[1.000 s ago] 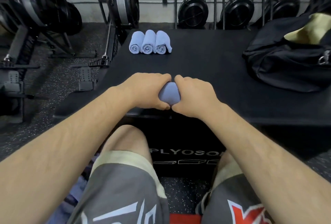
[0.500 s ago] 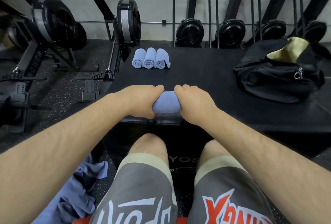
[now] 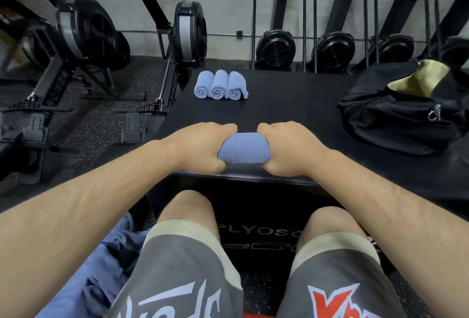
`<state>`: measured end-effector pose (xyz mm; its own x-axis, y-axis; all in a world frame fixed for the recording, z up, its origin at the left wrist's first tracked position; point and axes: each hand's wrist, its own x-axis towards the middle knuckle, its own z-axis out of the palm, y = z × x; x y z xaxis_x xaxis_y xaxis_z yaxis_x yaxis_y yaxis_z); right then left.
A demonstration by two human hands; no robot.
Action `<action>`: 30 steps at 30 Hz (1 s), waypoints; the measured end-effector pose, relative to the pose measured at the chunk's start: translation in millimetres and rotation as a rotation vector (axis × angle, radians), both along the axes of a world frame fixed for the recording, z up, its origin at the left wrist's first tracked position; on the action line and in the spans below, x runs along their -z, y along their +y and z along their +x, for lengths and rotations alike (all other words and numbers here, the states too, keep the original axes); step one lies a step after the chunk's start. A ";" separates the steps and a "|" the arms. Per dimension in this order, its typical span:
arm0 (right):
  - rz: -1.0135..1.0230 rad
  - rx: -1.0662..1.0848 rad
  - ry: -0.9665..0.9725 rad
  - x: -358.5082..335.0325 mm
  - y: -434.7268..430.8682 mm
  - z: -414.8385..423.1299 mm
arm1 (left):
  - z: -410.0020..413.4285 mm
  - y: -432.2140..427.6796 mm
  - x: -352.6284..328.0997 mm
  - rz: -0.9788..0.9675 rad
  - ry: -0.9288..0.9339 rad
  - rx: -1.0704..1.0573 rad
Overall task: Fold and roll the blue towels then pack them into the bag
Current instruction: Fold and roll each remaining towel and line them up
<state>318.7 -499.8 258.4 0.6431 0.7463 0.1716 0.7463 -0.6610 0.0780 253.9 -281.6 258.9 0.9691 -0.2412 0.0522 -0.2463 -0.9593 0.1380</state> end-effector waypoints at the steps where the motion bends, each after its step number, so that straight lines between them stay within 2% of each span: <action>1: -0.007 0.003 0.003 -1.8 -0.7 1.8 | -0.7 -0.9 -0.8 -0.022 0.006 0.000; 4: 0.043 0.048 -0.019 -1.9 -2.6 13.1 | -0.1 -2.1 0.8 -0.152 0.016 -0.020; 6: 0.171 0.115 0.024 1.0 -1.7 21.9 | 2.1 -5.6 6.0 -0.272 0.000 -0.057; 10: 0.634 0.371 0.261 8.3 6.5 20.6 | 16.8 -14.5 19.0 -0.436 -0.127 -0.346; 13: 1.004 0.357 0.366 21.4 25.8 -0.3 | 33.5 -21.5 26.2 -0.599 -0.173 -0.491; 16: 1.063 0.370 0.665 33.4 51.2 -4.7 | 49.7 -35.8 35.8 -0.676 -0.200 -0.418; 18: 1.087 0.423 0.775 37.3 62.8 8.0 | 58.2 -44.7 41.2 -0.746 -0.207 -0.339; 20: 1.126 0.458 0.806 38.7 69.2 23.8 | 69.5 -47.5 45.4 -0.829 -0.222 -0.277; 26: 1.226 0.503 0.980 44.5 84.1 71.5 | 126.0 -33.7 68.7 -0.909 -0.226 -0.191; 30: 1.336 0.525 0.966 49.7 97.3 126.1 | 168.0 -9.8 78.3 -0.928 -0.197 -0.116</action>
